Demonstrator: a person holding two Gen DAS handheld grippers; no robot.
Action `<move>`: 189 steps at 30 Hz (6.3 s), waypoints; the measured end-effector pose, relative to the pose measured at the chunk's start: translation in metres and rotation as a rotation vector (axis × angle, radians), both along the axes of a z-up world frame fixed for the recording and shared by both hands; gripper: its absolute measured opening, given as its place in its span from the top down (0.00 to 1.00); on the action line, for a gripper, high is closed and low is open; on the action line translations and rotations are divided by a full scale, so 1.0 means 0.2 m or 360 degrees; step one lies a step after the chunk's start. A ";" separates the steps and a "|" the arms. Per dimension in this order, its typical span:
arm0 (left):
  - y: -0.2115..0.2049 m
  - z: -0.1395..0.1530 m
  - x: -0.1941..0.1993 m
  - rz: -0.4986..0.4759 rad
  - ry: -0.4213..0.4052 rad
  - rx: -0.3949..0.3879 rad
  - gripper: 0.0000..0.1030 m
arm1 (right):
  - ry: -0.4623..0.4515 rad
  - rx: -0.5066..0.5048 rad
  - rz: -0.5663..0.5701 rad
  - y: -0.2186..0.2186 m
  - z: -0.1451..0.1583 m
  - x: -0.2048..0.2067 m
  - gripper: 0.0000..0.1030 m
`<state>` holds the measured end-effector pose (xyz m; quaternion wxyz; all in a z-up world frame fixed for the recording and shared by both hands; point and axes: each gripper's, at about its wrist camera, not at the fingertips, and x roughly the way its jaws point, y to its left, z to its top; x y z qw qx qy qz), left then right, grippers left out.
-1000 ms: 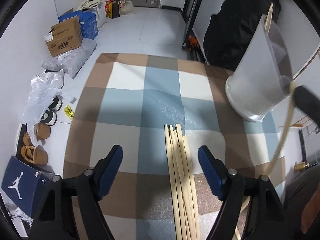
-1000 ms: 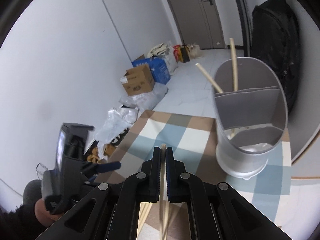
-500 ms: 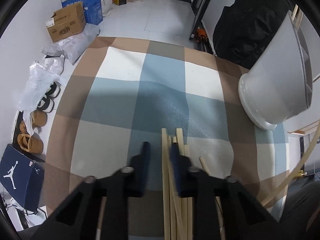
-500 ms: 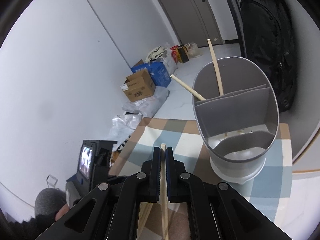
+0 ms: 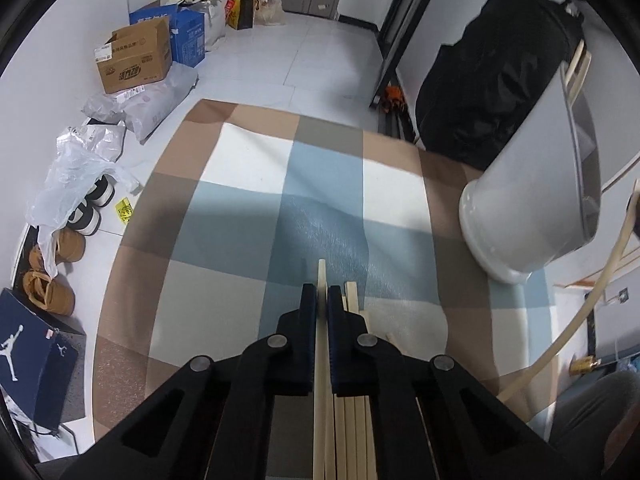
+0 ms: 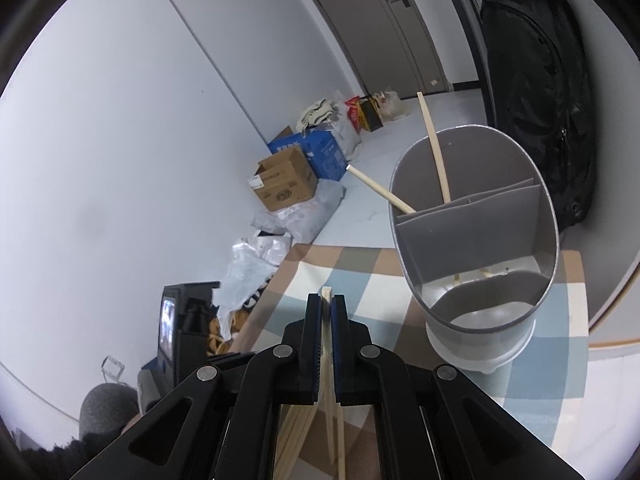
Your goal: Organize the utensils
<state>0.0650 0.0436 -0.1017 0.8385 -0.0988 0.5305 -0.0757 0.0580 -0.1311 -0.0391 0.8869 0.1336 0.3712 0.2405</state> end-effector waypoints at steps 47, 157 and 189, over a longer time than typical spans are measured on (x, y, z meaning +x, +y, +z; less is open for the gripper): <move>-0.14 0.89 -0.23 -0.0147 -0.0849 -0.0238 0.99 | -0.0436 0.0041 -0.0189 -0.24 0.61 -0.33 0.96; 0.00 0.76 -0.18 0.0046 -0.0910 0.0067 0.21 | -0.0321 -0.0017 0.0040 -0.03 0.40 -0.24 0.16; 0.26 0.24 -0.26 0.0174 -0.0437 0.0152 0.20 | 0.0350 -0.0716 0.0325 0.34 -0.52 -0.02 0.40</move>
